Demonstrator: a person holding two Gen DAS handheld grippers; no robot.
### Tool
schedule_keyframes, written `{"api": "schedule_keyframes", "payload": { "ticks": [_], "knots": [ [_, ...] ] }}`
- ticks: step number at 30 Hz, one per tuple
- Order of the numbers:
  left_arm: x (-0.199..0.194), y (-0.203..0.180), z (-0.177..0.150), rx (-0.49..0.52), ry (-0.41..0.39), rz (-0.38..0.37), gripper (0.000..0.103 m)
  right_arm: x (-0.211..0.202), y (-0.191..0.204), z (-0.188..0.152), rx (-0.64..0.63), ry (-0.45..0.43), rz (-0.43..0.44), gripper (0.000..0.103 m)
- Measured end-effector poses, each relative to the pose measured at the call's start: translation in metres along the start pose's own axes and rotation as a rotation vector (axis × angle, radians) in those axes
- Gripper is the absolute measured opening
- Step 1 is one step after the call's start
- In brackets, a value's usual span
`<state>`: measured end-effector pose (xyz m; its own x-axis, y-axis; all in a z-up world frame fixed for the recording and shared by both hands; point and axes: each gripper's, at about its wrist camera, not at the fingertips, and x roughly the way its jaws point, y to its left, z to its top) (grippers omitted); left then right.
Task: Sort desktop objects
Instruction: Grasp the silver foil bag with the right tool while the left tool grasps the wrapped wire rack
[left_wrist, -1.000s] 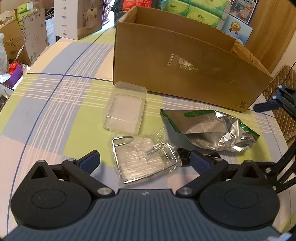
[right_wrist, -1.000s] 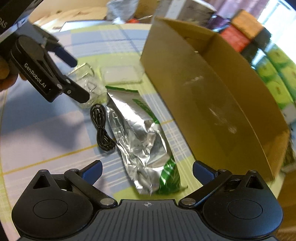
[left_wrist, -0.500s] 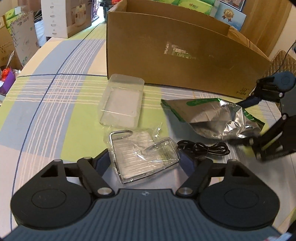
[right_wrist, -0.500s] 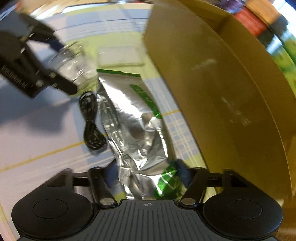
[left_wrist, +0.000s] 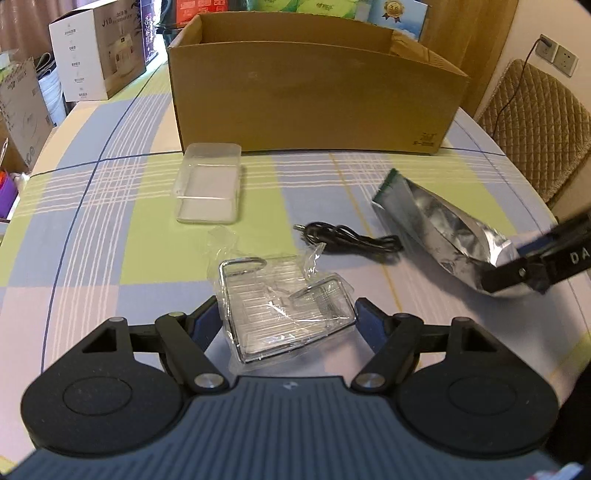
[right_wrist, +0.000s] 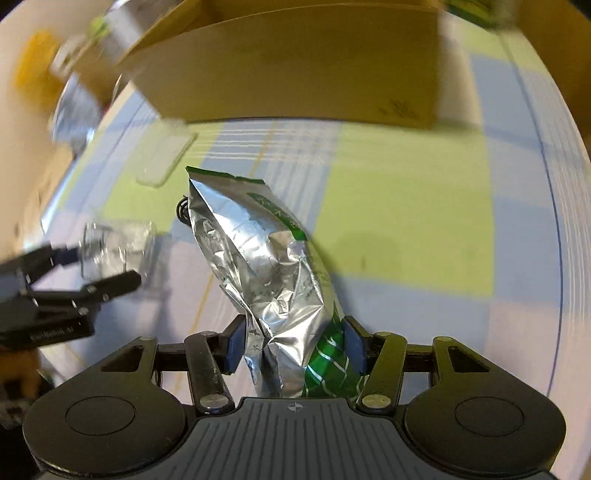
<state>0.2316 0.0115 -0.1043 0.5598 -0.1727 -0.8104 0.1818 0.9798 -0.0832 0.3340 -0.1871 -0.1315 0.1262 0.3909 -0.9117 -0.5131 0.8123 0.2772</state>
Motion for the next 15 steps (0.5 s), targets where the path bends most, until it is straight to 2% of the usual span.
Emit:
{"api": "schedule_keyframes", "payload": {
  "ticks": [4, 7, 11, 15],
  "knots": [
    [-0.007, -0.005, -0.010, -0.005, 0.006, -0.025, 0.073, -0.007, 0.005, -0.022, 0.069, -0.068, -0.006, 0.053],
    [-0.009, -0.007, -0.016, -0.020, 0.016, -0.027, 0.073, -0.014, 0.012, -0.036, 0.072, -0.109, 0.003, 0.063],
    [-0.009, -0.008, -0.024, -0.039, 0.016, -0.017, 0.074, -0.017, 0.030, -0.051, -0.049, -0.152, -0.043, 0.083],
    [-0.008, -0.007, -0.027, -0.069, 0.014, -0.007, 0.079, -0.011, 0.046, -0.061, -0.180, -0.185, -0.088, 0.089]
  ]
}}
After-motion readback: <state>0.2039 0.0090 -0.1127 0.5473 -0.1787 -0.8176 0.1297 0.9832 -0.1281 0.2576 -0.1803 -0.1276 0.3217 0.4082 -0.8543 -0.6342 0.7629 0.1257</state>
